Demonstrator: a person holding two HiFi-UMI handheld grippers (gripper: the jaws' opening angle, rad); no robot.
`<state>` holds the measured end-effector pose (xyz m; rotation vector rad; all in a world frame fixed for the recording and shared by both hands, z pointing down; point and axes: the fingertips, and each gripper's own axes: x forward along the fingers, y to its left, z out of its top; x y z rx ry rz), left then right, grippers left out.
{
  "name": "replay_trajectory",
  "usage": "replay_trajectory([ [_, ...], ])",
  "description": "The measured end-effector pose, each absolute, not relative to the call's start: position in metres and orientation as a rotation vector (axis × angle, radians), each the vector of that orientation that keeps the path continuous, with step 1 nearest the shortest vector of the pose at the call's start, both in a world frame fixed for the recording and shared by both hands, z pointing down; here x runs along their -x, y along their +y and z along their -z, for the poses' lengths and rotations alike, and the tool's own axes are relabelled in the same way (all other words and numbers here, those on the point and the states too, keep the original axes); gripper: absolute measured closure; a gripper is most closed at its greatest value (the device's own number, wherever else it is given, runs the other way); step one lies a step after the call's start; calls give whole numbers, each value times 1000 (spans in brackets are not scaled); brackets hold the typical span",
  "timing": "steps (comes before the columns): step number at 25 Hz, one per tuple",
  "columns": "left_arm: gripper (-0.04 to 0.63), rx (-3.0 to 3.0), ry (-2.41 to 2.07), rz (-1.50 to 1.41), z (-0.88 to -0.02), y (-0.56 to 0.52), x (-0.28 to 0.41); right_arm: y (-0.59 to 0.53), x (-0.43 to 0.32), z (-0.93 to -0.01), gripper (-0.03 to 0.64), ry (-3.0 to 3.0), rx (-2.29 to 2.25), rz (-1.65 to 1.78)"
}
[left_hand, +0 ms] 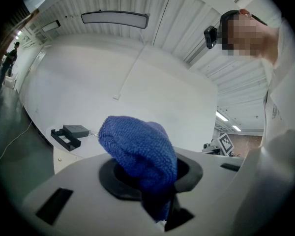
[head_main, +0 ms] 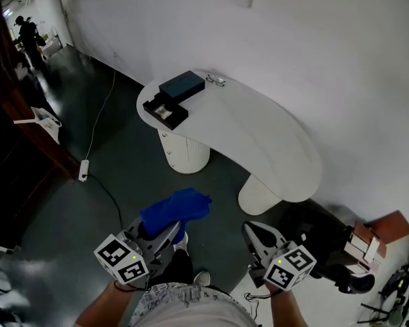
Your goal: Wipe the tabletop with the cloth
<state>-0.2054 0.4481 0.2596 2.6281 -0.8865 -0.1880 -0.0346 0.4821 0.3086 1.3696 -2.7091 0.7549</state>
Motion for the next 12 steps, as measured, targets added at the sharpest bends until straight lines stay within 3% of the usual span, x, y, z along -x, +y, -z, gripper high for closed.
replay_trajectory([
  [12, 479, -2615, -861, 161, -274, 361, 219, 397, 54, -321, 609, -2681, -1374, -789],
])
